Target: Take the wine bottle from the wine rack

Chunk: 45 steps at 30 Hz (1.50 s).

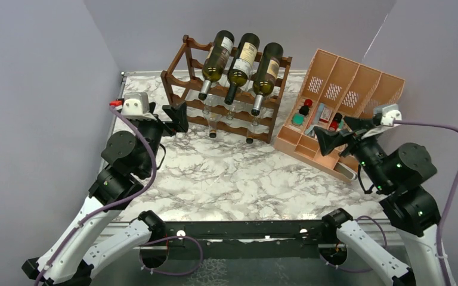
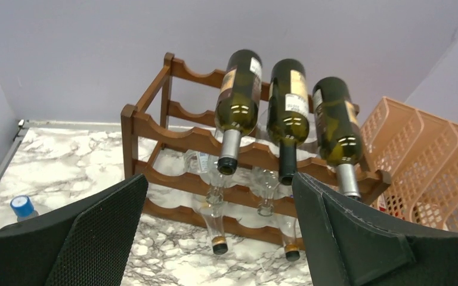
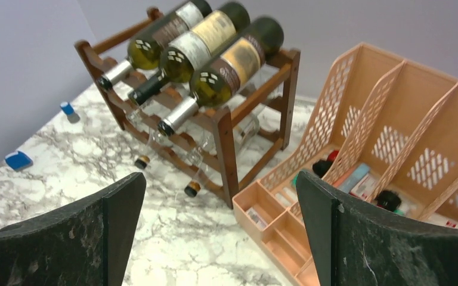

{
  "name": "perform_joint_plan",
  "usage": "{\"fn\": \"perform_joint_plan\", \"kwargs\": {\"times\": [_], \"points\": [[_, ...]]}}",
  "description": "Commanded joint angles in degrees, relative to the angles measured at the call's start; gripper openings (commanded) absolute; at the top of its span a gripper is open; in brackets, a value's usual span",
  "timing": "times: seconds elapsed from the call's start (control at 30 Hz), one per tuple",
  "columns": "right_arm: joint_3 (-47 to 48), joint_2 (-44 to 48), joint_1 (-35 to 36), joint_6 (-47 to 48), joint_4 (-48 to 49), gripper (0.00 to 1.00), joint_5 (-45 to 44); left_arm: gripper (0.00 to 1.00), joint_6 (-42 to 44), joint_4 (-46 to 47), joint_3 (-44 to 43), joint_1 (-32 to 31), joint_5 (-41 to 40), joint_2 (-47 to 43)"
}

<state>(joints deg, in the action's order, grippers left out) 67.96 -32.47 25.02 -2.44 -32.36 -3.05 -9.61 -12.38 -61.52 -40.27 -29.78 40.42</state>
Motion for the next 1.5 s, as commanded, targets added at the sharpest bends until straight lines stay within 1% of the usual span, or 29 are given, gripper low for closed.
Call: {"fn": "perform_joint_plan", "kwargs": {"times": [0.0,0.2,0.33,0.47,0.53,0.63,0.73,0.87,0.97,1.17,1.23,1.3,1.47], "points": [[-5.17,-1.43,1.20,-4.87,3.91,0.99,-5.03,0.98,-1.52,7.81,5.31,3.66,3.95,0.31],[-12.09,-4.03,2.76,-13.17,4.83,0.99,-11.47,0.98,-2.85,15.52,13.12,8.88,8.08,1.49],[-14.80,-6.69,3.64,-17.40,4.90,0.99,-12.91,0.98,-3.43,20.15,17.09,11.41,10.80,2.97],[-17.13,-9.19,4.31,-22.41,4.07,0.99,-12.72,0.99,-2.41,23.12,19.78,11.93,12.07,4.75],[-18.43,-10.19,4.59,-25.25,3.78,0.99,-11.65,0.99,-2.85,22.31,20.11,12.21,12.53,5.30],[-20.41,-11.27,4.91,-28.94,2.91,0.99,-10.40,0.99,-4.62,18.72,19.82,12.45,12.91,5.67],[-21.74,-11.78,5.09,-30.75,1.97,0.99,-10.59,0.99,-6.17,14.30,18.89,12.60,15.48,5.64],[-21.78,-12.22,5.24,-30.83,0.84,0.99,-9.33,0.99,-7.73,6.16,16.28,12.72,18.99,5.71],[-20.92,-12.45,5.37,-30.28,0.23,0.99,-5.47,0.99,-8.83,-0.51,12.82,12.82,20.43,6.22],[-20.55,-12.57,5.46,-27.84,1.11,0.99,1.35,0.99,-9.41,-10.55,0.98,12.94,22.82,11.22],[-20.60,-12.48,5.48,-26.48,2.19,0.99,2.11,0.99,-9.42,-12.25,-2.71,12.98,24.57,13.83],[-19.46,-12.69,5.50,-26.35,1.62,0.99,1.06,0.99,-9.50,-12.81,-5.28,12.96,26.08,15.70],[-14.74,-13.28,5.54,-25.25,-1.92,0.99,1.81,0.99,-6.49,-13.63,-12.63,13.03,25.94,21.97]]}}
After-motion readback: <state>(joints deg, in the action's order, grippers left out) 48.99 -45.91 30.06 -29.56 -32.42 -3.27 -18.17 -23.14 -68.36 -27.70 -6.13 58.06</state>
